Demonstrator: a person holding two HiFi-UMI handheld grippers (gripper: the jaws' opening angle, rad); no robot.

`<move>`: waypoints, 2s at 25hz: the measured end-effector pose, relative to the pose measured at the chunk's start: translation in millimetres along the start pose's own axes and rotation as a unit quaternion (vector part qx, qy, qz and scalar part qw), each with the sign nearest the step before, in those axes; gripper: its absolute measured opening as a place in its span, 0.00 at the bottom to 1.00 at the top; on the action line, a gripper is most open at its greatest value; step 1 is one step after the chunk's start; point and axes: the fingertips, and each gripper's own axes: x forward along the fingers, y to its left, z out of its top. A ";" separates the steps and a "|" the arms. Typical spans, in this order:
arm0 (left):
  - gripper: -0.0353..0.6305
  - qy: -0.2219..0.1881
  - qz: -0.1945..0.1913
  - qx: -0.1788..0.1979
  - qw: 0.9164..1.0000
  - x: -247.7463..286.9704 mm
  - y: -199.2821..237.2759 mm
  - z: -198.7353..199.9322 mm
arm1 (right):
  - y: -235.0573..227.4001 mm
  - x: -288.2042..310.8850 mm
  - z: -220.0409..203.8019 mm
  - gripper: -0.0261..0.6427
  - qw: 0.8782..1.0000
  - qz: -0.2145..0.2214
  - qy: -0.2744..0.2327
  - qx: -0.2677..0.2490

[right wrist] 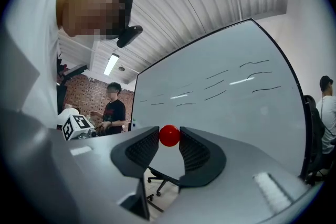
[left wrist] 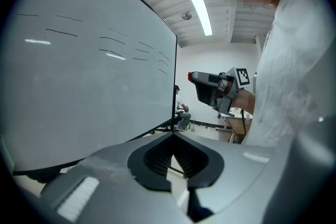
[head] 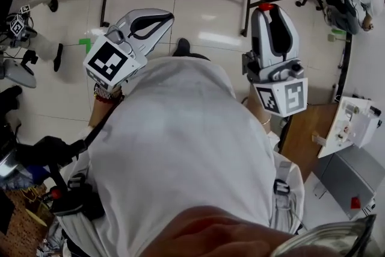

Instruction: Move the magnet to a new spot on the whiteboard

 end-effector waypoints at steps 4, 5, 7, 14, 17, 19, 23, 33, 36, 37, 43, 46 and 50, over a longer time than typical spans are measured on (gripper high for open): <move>0.06 -0.029 0.026 -0.008 0.999 23.2 19.6 10.5 | -32.0 6.0 -7.5 0.22 1.000 0.010 0.008 -0.005; 0.06 -0.046 0.040 -0.007 0.998 25.9 25.3 21.4 | -43.8 5.7 -8.5 0.22 1.000 0.006 0.009 -0.001; 0.06 -0.074 0.063 -0.002 0.995 29.3 34.9 43.0 | -63.6 5.0 -11.1 0.22 1.000 0.000 0.010 0.012; 0.06 -0.095 0.050 0.021 0.994 50.9 70.3 67.7 | -90.1 42.2 -35.1 0.22 0.999 0.002 0.025 0.044; 0.06 -0.104 0.031 0.023 0.994 63.2 90.1 73.5 | -99.8 67.8 -29.2 0.22 0.999 -0.006 0.017 0.038; 0.06 -0.094 0.018 0.022 0.995 71.5 107.4 70.1 | -107.1 89.0 -19.3 0.22 1.000 -0.016 0.007 0.026; 0.06 -0.025 -0.011 0.011 1.000 88.8 158.1 45.3 | -120.0 143.4 4.0 0.22 0.999 -0.043 -0.014 -0.009; 0.06 -0.117 -0.191 0.021 0.974 72.8 194.5 97.1 | -121.7 226.7 13.9 0.22 0.986 -0.116 -0.001 -0.122; 0.06 -0.151 -0.223 0.023 0.963 82.2 205.6 118.6 | -134.3 246.3 18.1 0.22 0.982 -0.138 -0.002 -0.131; 0.06 -0.153 -0.229 0.033 0.961 85.6 206.3 121.0 | -137.4 250.0 20.4 0.22 0.980 -0.148 -0.004 -0.136; 0.06 -0.136 -0.273 0.055 0.951 104.1 208.0 118.5 | -153.9 251.0 22.5 0.22 0.969 -0.188 -0.001 -0.160; 0.06 -0.130 -0.291 0.054 0.946 107.4 209.4 117.8 | -153.2 254.0 23.7 0.22 0.970 -0.194 -0.012 -0.146; 0.06 -0.114 -0.299 0.063 0.945 114.2 207.8 112.5 | -152.9 253.8 25.7 0.22 0.973 -0.186 -0.024 -0.131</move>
